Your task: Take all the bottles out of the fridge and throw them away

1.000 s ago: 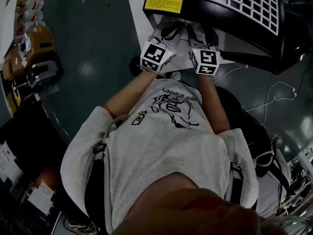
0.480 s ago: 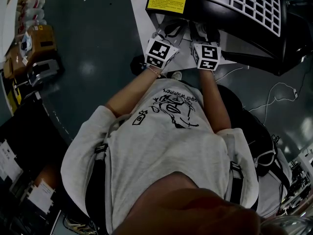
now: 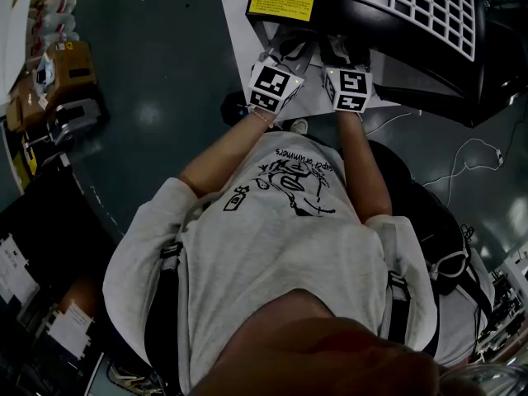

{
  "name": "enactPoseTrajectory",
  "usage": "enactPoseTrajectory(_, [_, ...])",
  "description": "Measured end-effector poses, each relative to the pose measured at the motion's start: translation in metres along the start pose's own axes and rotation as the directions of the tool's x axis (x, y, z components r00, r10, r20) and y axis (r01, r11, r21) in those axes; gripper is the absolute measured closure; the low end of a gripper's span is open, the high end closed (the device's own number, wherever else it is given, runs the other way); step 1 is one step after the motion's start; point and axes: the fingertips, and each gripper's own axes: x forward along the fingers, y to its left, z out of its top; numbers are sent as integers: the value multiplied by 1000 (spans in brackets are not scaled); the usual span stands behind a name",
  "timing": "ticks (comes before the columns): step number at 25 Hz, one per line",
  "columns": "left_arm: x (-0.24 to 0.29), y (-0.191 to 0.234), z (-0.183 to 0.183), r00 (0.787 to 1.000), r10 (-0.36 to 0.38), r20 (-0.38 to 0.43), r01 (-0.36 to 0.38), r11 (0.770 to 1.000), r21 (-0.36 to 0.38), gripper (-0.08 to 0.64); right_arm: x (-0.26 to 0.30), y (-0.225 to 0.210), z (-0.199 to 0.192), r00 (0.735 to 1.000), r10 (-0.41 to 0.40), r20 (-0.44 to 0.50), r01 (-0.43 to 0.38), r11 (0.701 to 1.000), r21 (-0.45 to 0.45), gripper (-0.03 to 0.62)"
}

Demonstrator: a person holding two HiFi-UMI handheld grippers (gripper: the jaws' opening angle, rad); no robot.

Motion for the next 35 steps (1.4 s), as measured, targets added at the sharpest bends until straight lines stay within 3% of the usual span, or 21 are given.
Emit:
enactPoseTrajectory(9, [0,0,2,1000,1,3,-1,1000,-2,551,6,-4,-2,1000,-8,3,8,1000,15,401])
enactPoseTrajectory(14, [0,0,2,1000,0,-3,0,1000,1,551,6,-6,-1,1000,-15,8,15,1000,-9,439])
enactPoseTrajectory(35, [-4,0,1,1000,0,-8,0,1000,-7,551,-7,-2,-2,1000,12,7,-12,1000,-5,445])
